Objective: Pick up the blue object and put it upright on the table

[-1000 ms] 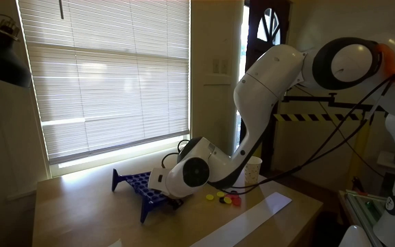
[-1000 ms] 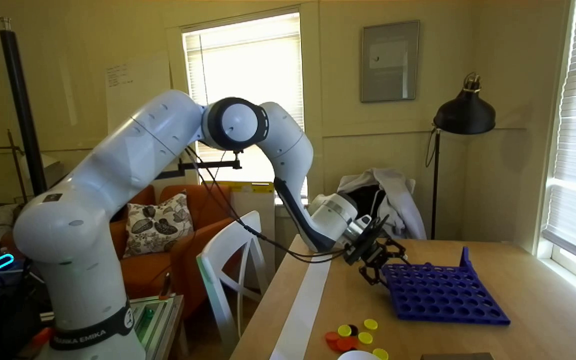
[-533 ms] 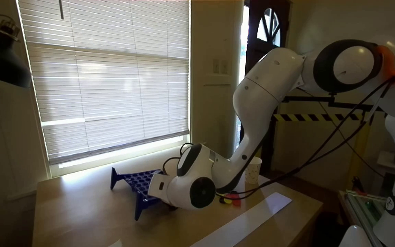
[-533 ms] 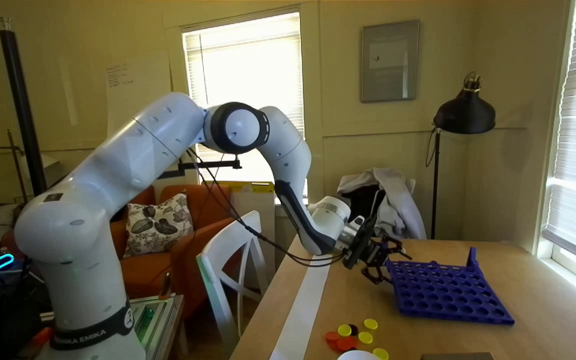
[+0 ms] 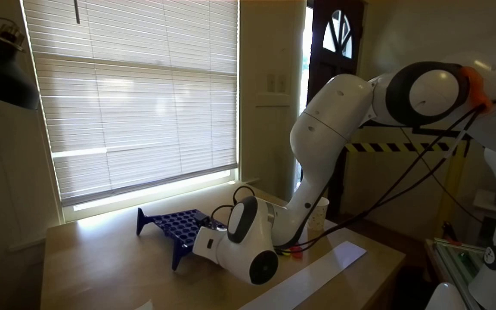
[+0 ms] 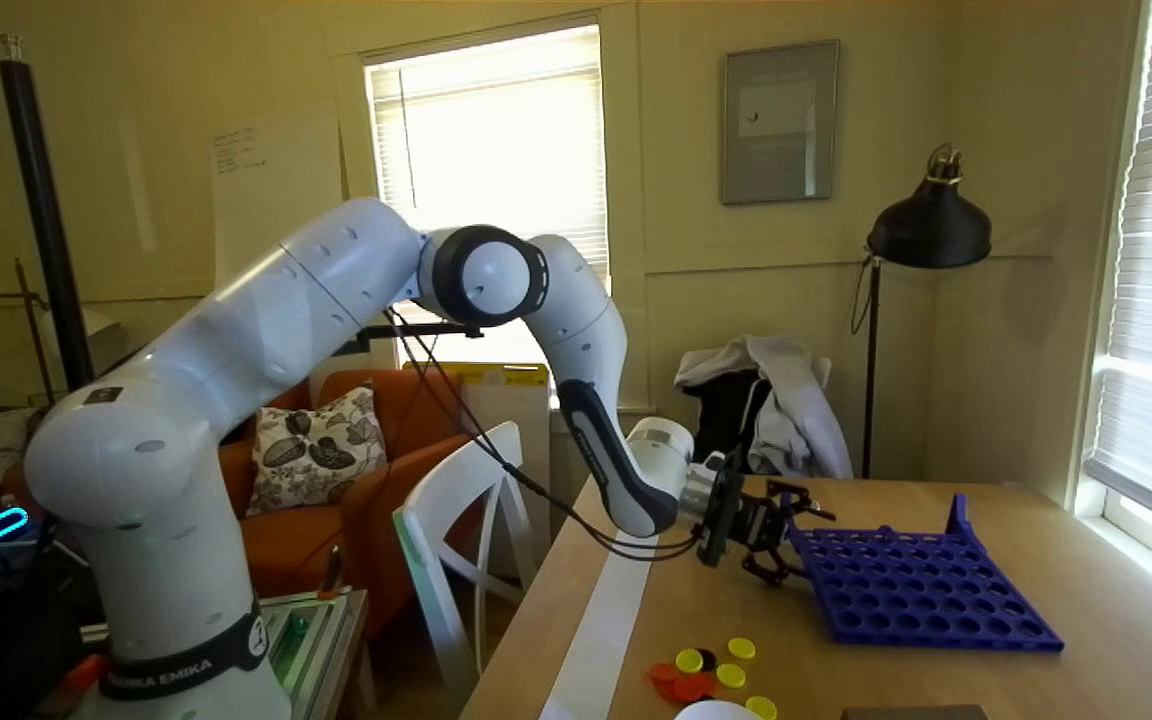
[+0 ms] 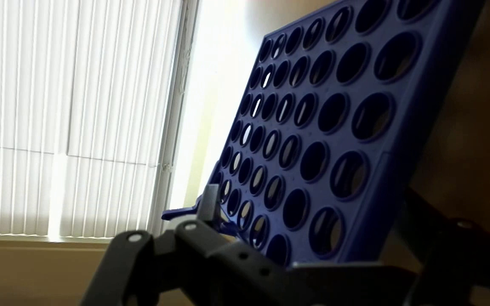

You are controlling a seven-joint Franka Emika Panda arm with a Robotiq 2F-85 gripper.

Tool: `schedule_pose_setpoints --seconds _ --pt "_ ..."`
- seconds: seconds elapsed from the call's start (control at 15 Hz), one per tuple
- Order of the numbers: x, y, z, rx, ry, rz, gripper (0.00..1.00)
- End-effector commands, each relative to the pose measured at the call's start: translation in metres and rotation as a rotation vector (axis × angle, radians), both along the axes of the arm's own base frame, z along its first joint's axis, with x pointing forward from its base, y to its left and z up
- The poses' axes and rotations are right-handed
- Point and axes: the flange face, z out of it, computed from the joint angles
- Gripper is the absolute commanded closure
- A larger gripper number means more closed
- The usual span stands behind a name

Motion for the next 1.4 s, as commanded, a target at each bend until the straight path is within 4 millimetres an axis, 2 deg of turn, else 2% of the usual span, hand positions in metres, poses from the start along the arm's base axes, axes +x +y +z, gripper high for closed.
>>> schedule_pose_setpoints --seconds 0.0,0.07,0.2,0.8,0.87,1.07,1.33 --pt "0.000 -0.007 -0.008 0.001 -0.048 0.008 0.00" --pt "0.000 -0.009 -0.008 0.015 -0.048 0.003 0.25" --pt "0.000 -0.013 -0.008 0.043 -0.036 -0.014 0.34" --pt "0.004 -0.028 -0.007 0.073 0.000 -0.076 0.98" --pt "0.004 -0.029 -0.006 0.068 0.000 -0.084 0.94" --pt "0.003 -0.028 -0.004 -0.004 -0.013 -0.099 0.93" --pt "0.000 -0.020 0.003 -0.205 -0.046 -0.122 0.93"
